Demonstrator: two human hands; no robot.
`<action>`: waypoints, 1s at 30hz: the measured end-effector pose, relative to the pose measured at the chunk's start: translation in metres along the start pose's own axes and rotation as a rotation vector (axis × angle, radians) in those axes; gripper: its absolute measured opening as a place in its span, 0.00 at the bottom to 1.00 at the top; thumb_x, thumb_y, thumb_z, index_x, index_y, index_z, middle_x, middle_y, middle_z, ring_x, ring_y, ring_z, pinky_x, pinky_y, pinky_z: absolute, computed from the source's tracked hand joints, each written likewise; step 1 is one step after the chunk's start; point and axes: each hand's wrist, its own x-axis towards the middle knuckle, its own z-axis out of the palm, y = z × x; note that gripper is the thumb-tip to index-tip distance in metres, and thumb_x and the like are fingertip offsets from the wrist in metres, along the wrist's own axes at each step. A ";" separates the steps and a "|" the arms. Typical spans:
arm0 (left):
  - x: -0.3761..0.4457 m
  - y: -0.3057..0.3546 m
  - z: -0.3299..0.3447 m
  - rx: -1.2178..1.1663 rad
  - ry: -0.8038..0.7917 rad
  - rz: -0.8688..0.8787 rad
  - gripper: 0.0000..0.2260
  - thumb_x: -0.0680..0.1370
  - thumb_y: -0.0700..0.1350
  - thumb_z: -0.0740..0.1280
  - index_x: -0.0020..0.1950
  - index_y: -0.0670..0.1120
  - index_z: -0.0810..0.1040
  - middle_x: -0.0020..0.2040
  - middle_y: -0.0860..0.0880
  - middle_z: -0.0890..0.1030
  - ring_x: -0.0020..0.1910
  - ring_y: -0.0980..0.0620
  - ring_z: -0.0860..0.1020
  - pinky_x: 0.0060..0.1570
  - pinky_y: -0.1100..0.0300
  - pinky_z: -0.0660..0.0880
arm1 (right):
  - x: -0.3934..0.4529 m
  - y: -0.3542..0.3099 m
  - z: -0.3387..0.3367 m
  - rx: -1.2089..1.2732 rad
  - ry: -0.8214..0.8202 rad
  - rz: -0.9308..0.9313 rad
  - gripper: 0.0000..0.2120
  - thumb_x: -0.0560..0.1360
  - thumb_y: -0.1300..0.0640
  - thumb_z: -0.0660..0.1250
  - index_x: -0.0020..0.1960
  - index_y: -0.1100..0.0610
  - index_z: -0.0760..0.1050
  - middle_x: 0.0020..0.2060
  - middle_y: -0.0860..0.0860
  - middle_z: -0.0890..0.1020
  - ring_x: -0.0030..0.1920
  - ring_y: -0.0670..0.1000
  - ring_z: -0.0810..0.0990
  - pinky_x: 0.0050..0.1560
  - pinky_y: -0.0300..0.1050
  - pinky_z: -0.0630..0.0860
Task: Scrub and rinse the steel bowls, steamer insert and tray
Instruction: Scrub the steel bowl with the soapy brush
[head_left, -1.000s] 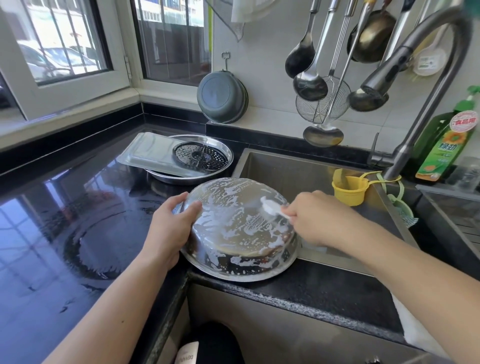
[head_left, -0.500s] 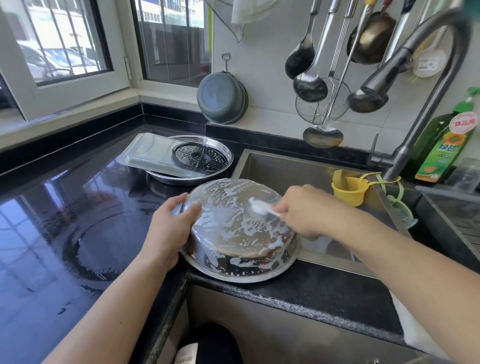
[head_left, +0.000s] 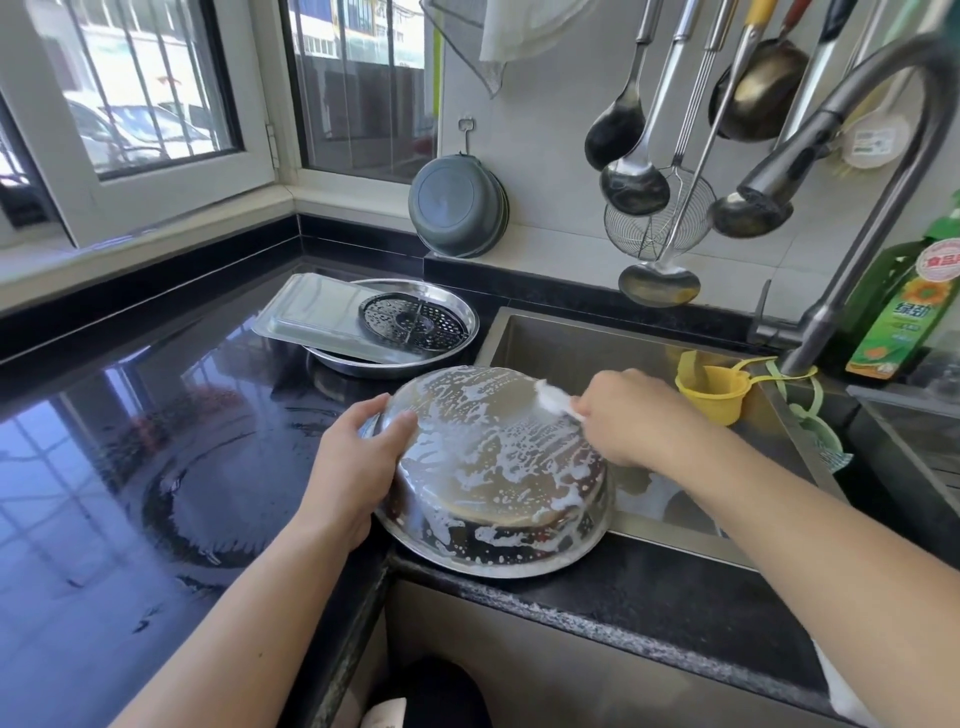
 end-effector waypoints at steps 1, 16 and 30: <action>0.000 0.000 0.000 0.002 -0.003 -0.004 0.22 0.79 0.50 0.74 0.71 0.53 0.77 0.53 0.45 0.87 0.50 0.49 0.87 0.61 0.46 0.81 | -0.009 -0.011 0.001 0.034 -0.053 -0.084 0.16 0.81 0.59 0.60 0.64 0.47 0.80 0.42 0.50 0.79 0.32 0.49 0.75 0.28 0.42 0.70; -0.002 0.002 0.001 0.032 0.007 0.010 0.22 0.78 0.51 0.75 0.71 0.53 0.77 0.57 0.53 0.85 0.53 0.56 0.85 0.65 0.49 0.78 | 0.020 -0.003 -0.004 0.045 0.017 0.010 0.15 0.80 0.61 0.62 0.62 0.51 0.81 0.42 0.51 0.80 0.34 0.50 0.77 0.31 0.44 0.70; -0.007 0.007 0.001 0.051 0.005 0.009 0.21 0.78 0.51 0.74 0.71 0.53 0.77 0.55 0.57 0.84 0.52 0.58 0.85 0.64 0.50 0.78 | 0.037 -0.006 -0.003 0.001 0.013 0.000 0.16 0.79 0.62 0.62 0.64 0.54 0.80 0.44 0.52 0.80 0.36 0.51 0.78 0.31 0.44 0.71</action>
